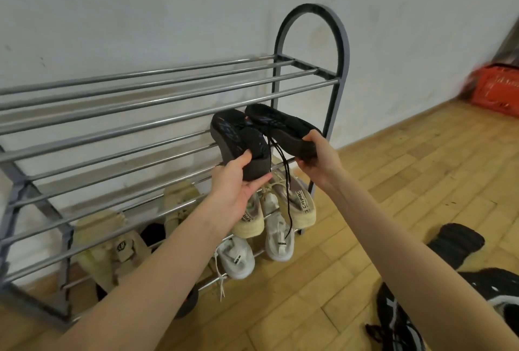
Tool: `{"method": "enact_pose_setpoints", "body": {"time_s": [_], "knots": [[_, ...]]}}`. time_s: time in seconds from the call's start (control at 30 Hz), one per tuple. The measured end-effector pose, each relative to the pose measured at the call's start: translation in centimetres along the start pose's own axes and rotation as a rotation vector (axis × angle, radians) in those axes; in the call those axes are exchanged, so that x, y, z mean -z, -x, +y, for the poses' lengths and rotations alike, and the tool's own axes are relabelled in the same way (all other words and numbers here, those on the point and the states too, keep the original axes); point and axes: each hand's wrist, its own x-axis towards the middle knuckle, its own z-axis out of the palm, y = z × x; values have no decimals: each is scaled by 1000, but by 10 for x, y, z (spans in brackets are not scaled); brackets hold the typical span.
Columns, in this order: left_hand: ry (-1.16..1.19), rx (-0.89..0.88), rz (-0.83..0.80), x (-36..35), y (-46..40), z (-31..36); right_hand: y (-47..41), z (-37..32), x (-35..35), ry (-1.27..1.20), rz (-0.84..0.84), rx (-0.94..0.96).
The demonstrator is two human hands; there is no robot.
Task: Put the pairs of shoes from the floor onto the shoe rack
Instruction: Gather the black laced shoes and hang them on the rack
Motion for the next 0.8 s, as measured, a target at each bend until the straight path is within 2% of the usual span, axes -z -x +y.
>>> {"method": "enact_pose_setpoints", "body": {"time_s": [0.17, 0.23, 0.37, 0.53, 0.7, 0.8], "knots": [[33, -12, 2, -5, -10, -4, -4, 1, 9, 37, 29, 66], [-24, -11, -32, -4, -12, -4, -5, 2, 11, 62, 50, 101], [-214, 23, -75, 8, -10, -4, -1, 11, 16, 150, 131, 112], [-608, -50, 8, 22, -1, 0, 26, 50, 27, 279, 187, 134], [-740, -115, 37, 23, 3, 1, 26, 63, 29, 686, 26, 142], [-786, -121, 58, 21, 2, 1, 24, 54, 18, 692, -85, 80]]}}
